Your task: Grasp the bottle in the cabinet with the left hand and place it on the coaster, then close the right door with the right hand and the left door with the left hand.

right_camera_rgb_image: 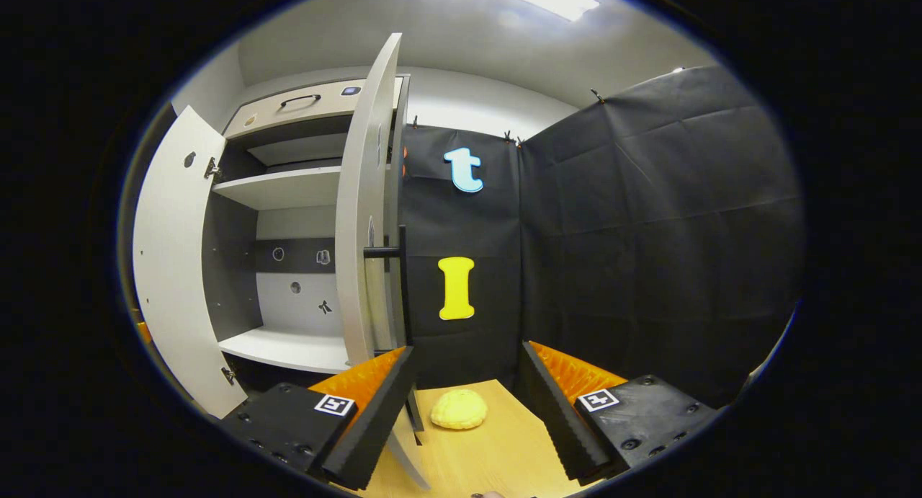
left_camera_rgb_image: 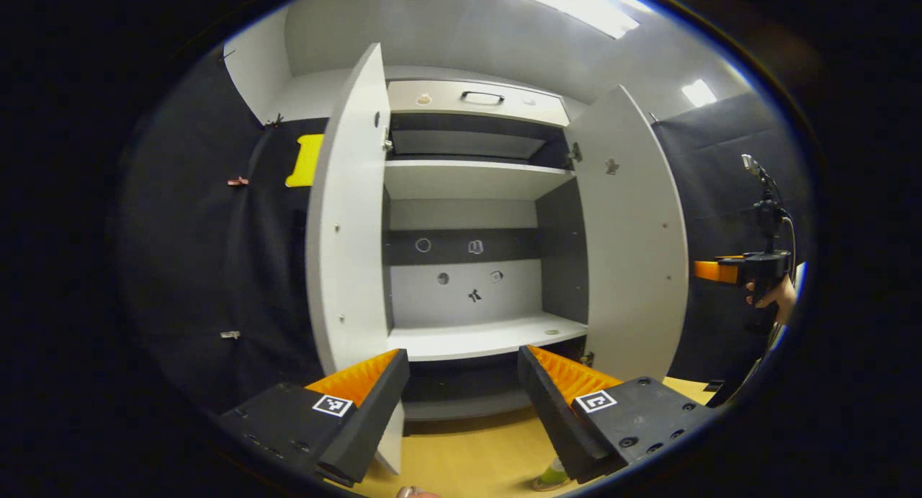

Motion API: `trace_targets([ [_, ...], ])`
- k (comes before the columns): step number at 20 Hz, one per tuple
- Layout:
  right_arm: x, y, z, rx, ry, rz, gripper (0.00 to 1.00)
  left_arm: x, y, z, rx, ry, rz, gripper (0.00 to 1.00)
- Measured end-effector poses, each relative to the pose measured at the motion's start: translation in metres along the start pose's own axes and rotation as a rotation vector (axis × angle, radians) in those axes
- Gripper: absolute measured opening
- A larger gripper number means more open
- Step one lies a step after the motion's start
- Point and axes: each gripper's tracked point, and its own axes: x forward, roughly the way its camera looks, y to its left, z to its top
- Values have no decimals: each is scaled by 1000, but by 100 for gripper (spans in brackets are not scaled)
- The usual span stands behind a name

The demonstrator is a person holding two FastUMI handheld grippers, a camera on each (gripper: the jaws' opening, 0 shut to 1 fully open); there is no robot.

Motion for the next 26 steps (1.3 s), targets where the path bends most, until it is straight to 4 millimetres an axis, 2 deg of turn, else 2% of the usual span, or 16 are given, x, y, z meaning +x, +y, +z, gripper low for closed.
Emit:
trace_targets([
  [2, 4, 8, -5, -4, 15, 49, 98, -7, 22, 2, 9, 6, 63, 96],
  [5, 6, 23, -7, -37, 20, 123, 98, -18, 44, 3, 32, 22, 132, 96],
  [7, 8, 24, -6, -71, 21, 151, 100, -26, 53, 5, 49, 31, 171, 96],
  [8, 7, 27, -6, -65, 29, 175, 95, -29, 57, 3, 43, 38, 181, 96],
  [9, 8, 30, -9, -49, 46, 198, 95, -32, 59, 2, 26, 42, 186, 96],
  [11, 6, 39, -11, -18, 62, 238, 95, -35, 57, 1, -14, 42, 161, 96],
  [16, 4, 74, -13, 0, 74, 344, 95, -44, 83, -4, -42, 63, 201, 96],
  [19, 5, 99, -16, 12, 86, 407, 95, -49, 88, -1, -40, 57, 222, 97],
  [26, 16, 159, -24, 37, 113, 519, 95, -46, 98, -12, -89, 75, 239, 97],
])
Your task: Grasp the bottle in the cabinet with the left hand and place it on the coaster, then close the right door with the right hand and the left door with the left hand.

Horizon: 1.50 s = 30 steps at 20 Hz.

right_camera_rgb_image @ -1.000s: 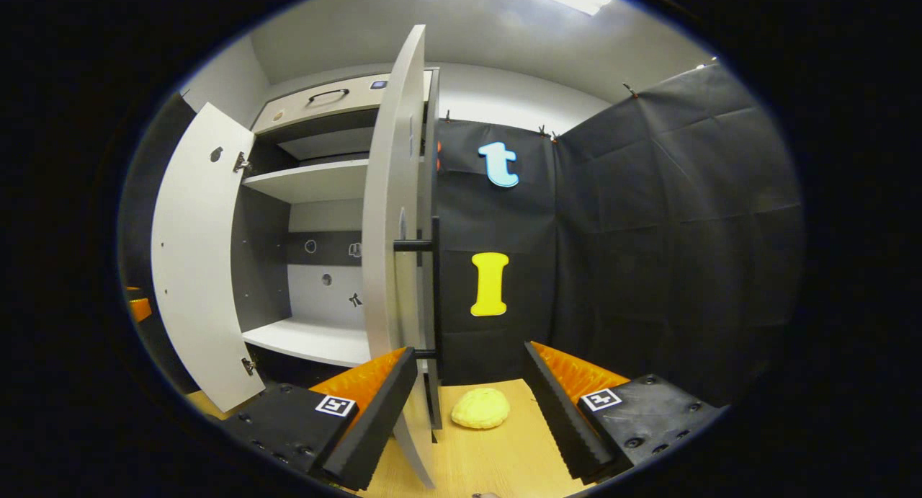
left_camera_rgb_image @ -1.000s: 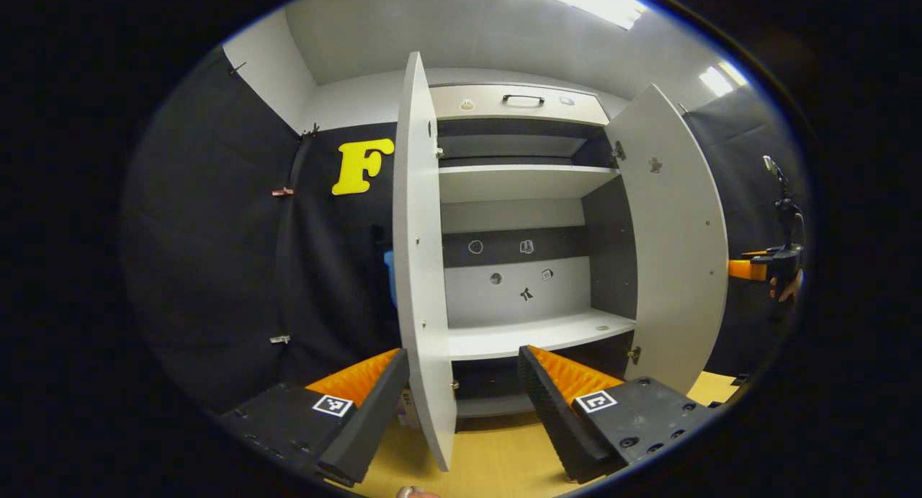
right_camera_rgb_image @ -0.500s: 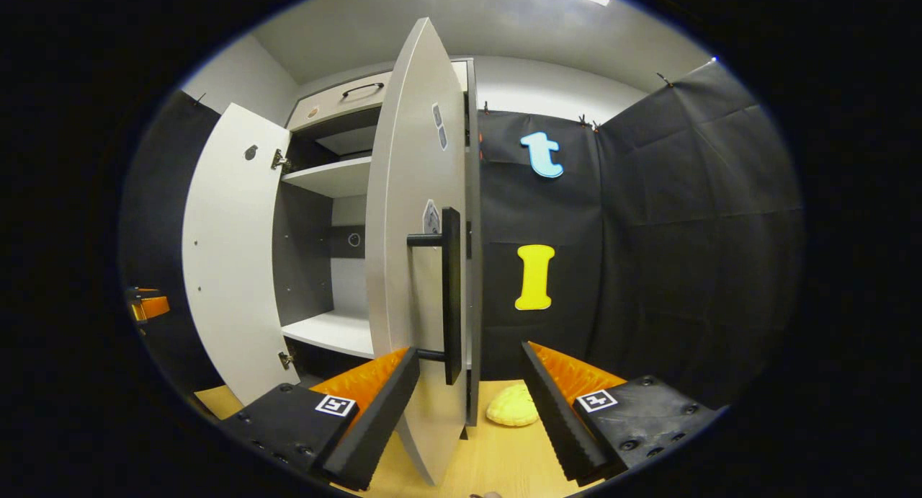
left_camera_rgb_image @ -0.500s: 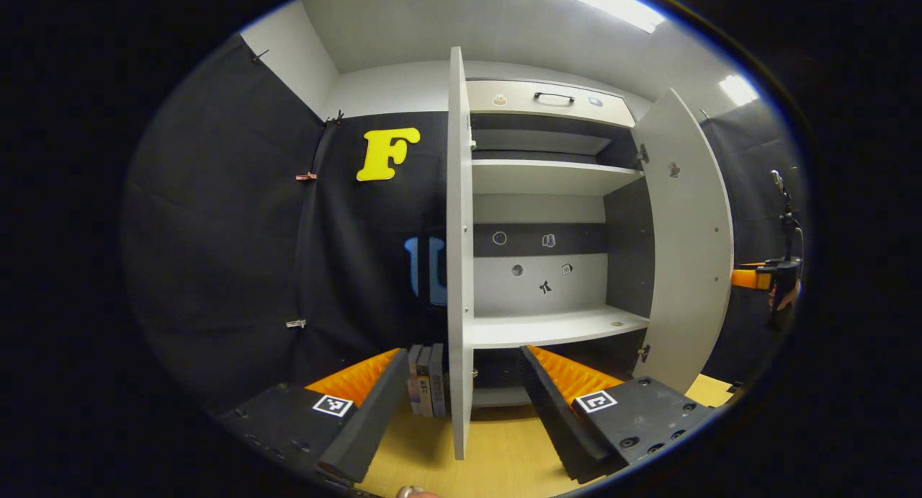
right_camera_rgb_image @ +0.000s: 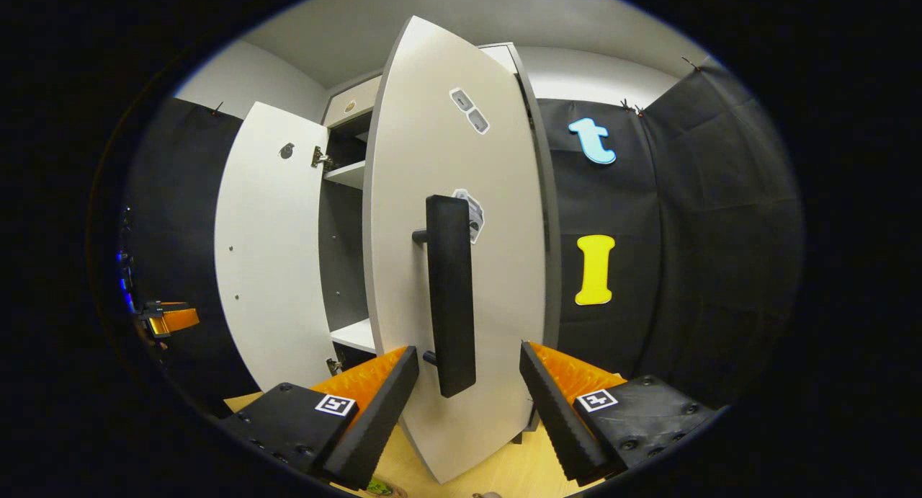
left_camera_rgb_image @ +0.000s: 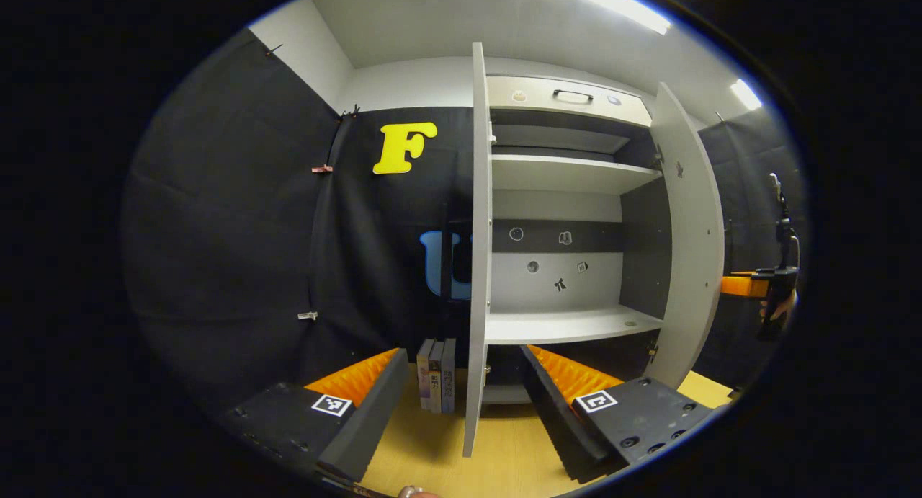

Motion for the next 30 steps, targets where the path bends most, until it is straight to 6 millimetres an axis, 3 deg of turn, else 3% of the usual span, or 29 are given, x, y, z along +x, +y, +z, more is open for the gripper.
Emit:
trace_targets([
  [4, -1, 21, 4, -59, -1, 42, 96, 10, 19, 3, 21, -1, 9, 97],
  [7, -12, 21, 1, -83, 10, 32, 98, 27, 27, 13, 39, -5, -8, 97],
  [12, -23, 13, -3, -85, 28, -5, 98, 57, 41, 12, 82, 11, -35, 97],
  [18, -21, 3, -5, -100, 38, -55, 98, 81, 30, 13, 50, -6, -112, 97],
  [26, -5, -4, -4, -100, 34, -86, 98, 83, 30, 11, 35, -13, -141, 92],
  [30, 12, 12, -4, -74, 26, -45, 98, 84, 29, 11, 38, -11, -149, 92],
])
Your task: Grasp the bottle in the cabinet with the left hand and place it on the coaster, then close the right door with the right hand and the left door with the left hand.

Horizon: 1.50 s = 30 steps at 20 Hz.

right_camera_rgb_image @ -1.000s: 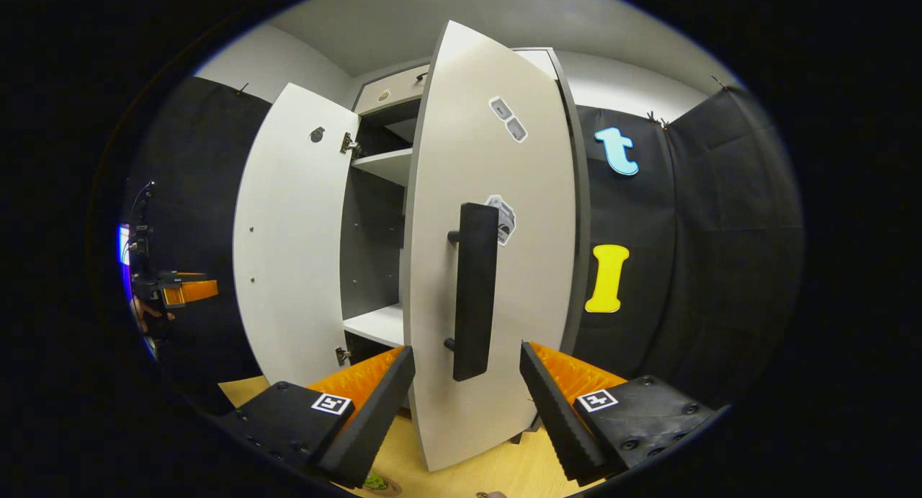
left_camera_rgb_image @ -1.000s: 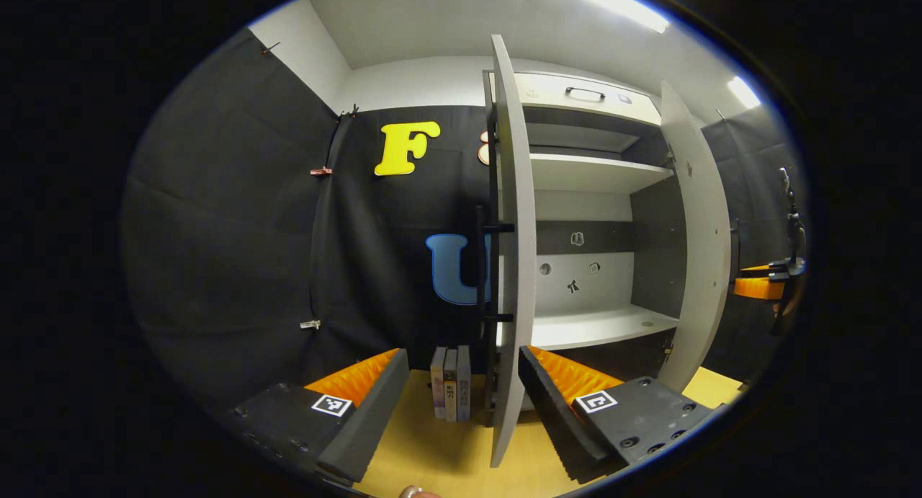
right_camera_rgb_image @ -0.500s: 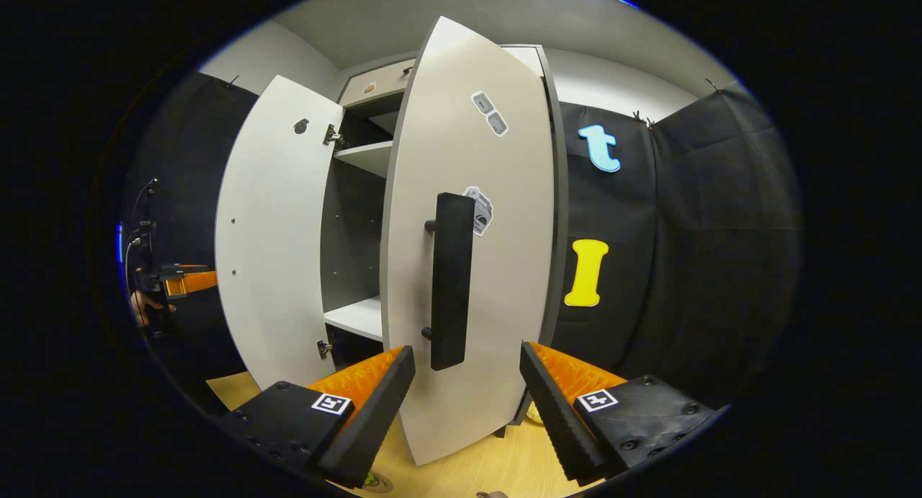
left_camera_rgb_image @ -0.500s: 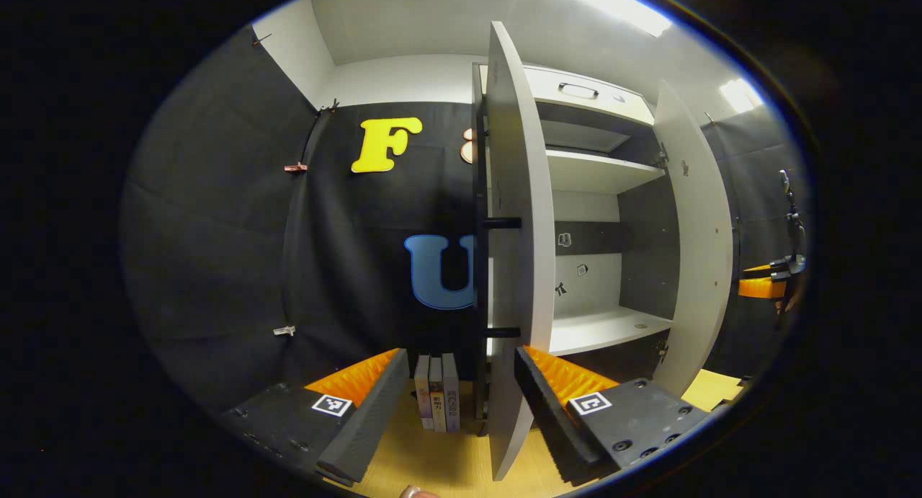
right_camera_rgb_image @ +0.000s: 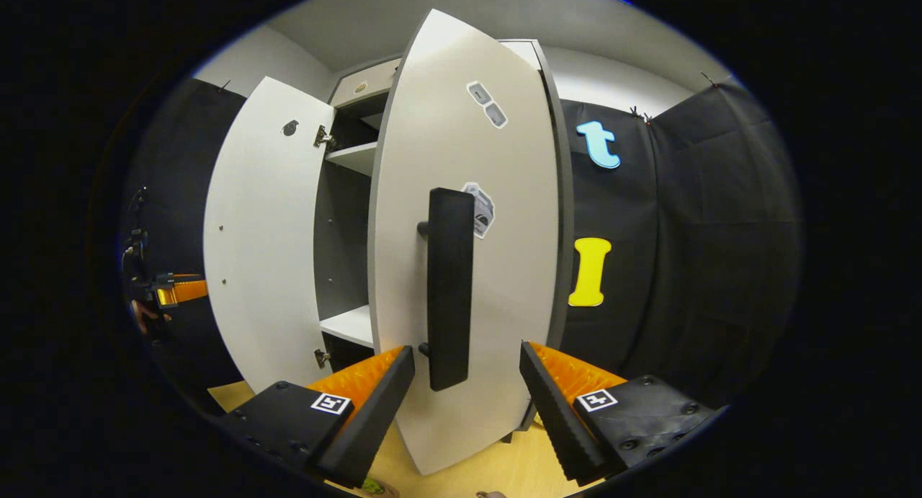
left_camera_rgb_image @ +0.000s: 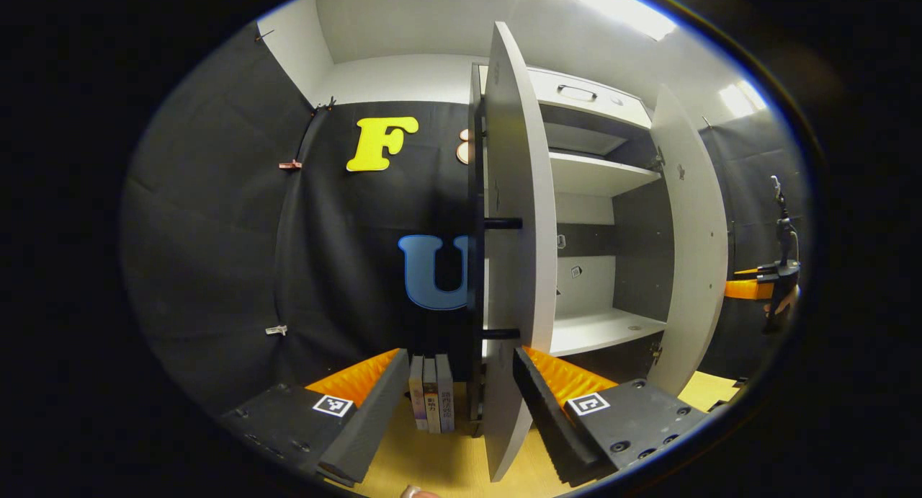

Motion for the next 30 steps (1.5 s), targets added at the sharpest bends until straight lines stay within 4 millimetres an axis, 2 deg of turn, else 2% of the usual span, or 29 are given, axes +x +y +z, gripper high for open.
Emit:
trace_targets([
  [1, 5, 2, 1, -13, -3, 6, 94, 0, 0, 1, 3, 1, 1, 92],
  [6, 34, 27, -3, -2, -4, 59, 96, 1, -1, -1, 9, 4, 10, 92],
  [8, 40, 34, 2, 15, -11, 76, 97, 1, -1, -1, 4, 6, 10, 92],
  [11, 32, 30, 10, 14, -32, 78, 97, 1, -1, -2, -2, 9, 14, 92],
  [15, 19, 11, 2, 1, -9, 37, 98, 0, -4, -1, 9, 0, 16, 92],
  [21, 6, -2, 3, -1, -12, 13, 98, 1, -10, -1, -19, -3, 12, 91],
  [25, -1, -5, 1, -5, -7, 21, 98, 4, -36, -1, -25, -3, -34, 92],
  [26, -1, -7, 1, -5, -7, 24, 98, 6, -42, -1, -19, -4, -47, 88],
  [27, -2, -8, 2, -5, -12, 27, 98, 7, -53, 0, -12, -4, -63, 92],
  [28, -2, -9, 3, -3, -14, 30, 98, 9, -64, -2, -6, -6, -82, 88],
  [30, -4, -13, 2, 0, -12, 32, 98, 16, -86, -2, -2, -10, -127, 93],
])
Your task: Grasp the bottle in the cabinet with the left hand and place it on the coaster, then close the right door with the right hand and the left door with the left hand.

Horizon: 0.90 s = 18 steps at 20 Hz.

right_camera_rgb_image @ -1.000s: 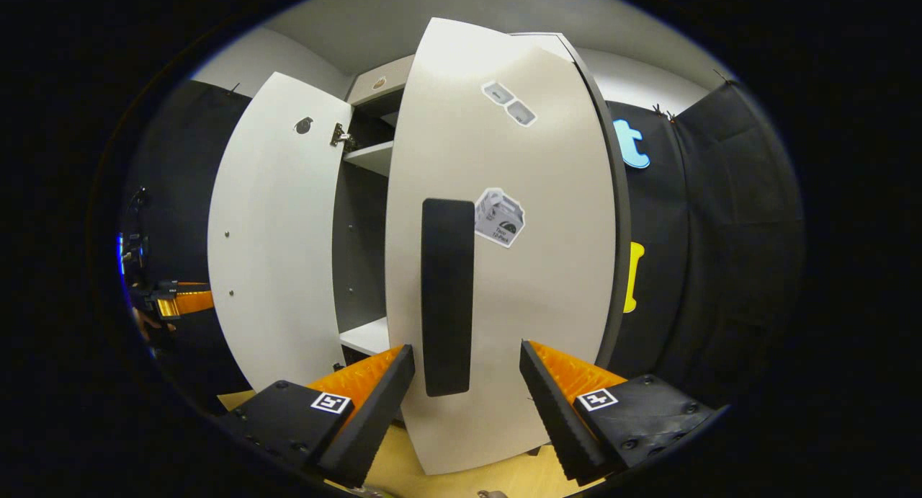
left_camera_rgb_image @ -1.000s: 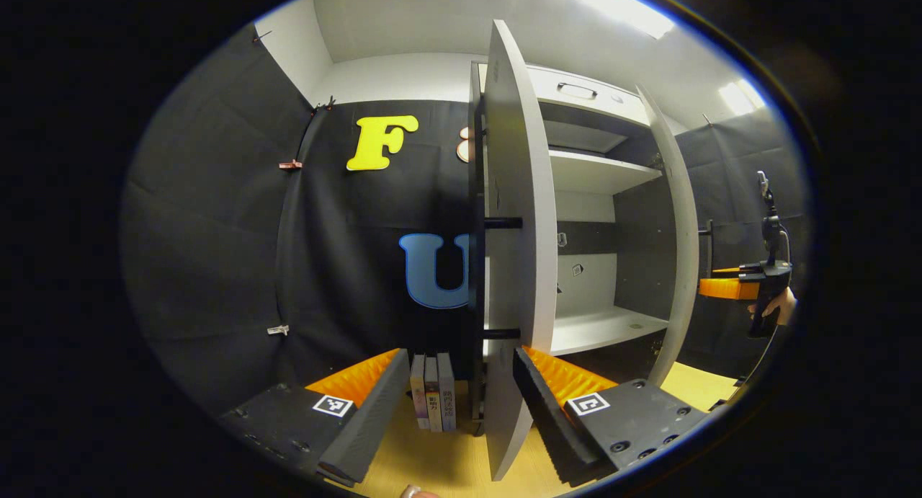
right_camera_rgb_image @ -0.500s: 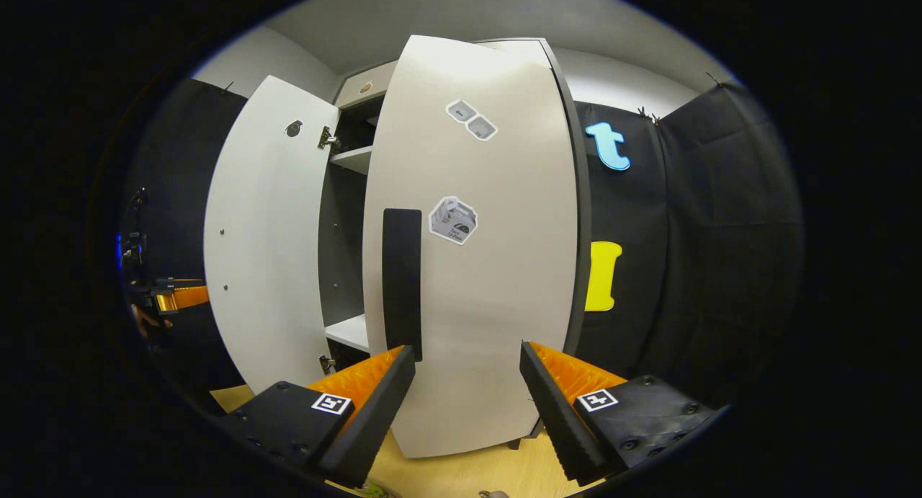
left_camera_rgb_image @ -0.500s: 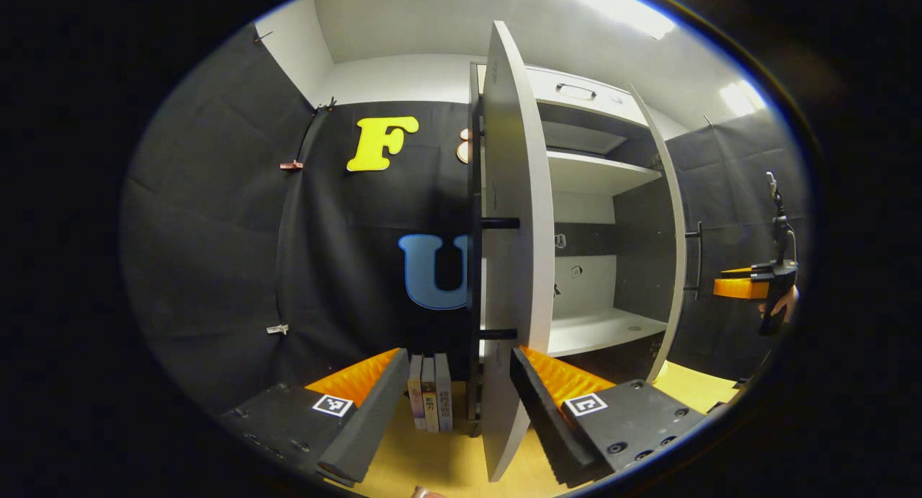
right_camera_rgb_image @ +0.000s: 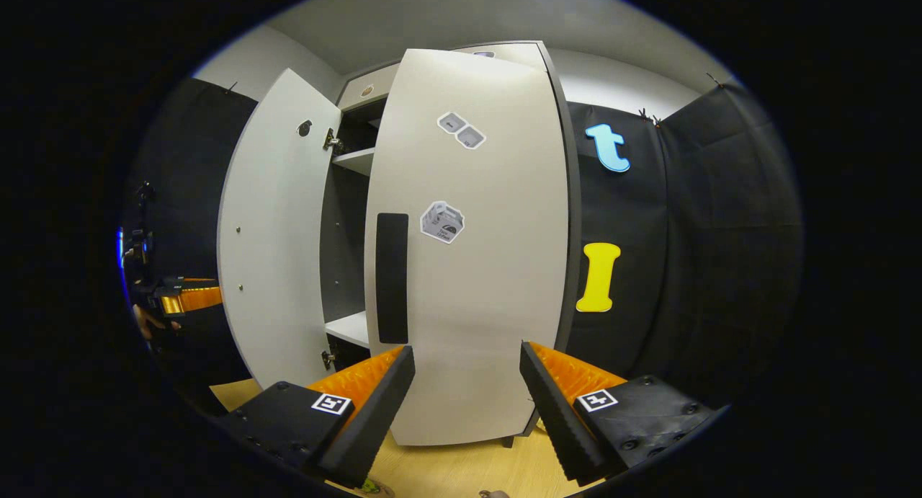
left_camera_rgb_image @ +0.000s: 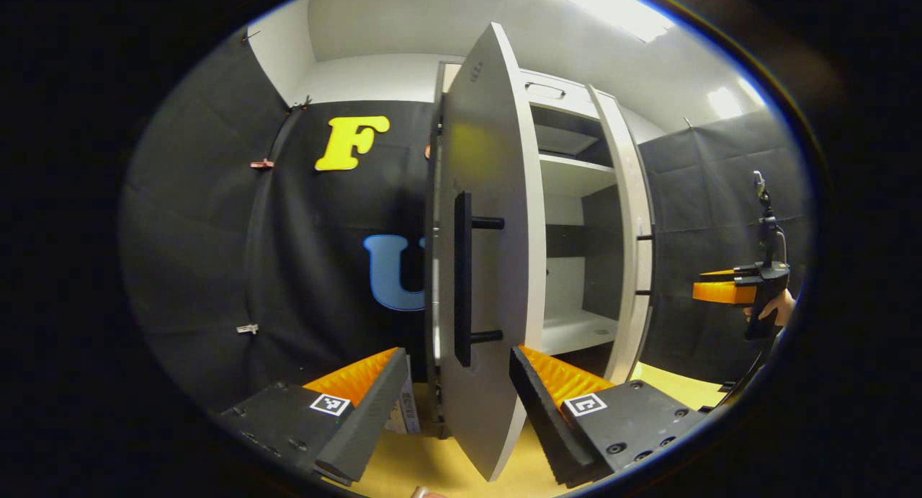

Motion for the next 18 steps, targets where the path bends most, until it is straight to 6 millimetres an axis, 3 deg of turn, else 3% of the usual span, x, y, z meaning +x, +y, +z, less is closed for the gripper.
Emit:
trace_targets([
  [5, -10, -23, -1, 12, 3, -31, 97, 40, -54, -6, -15, -4, -117, 92],
  [8, -20, -40, -2, 18, 1, -69, 98, 70, -96, -13, -9, 12, -195, 91],
  [11, -29, -51, -2, 24, 0, -90, 97, 86, -131, -4, 16, -23, -230, 92],
  [13, -35, -54, -3, 16, -2, -98, 97, 93, -136, 1, 32, -30, -210, 93],
  [15, -36, -55, 0, 17, -10, -100, 97, 86, -136, -1, 31, -23, -186, 99],
  [18, -34, -48, 0, 25, -19, -89, 97, 79, -130, 2, 41, -9, -145, 99],
])
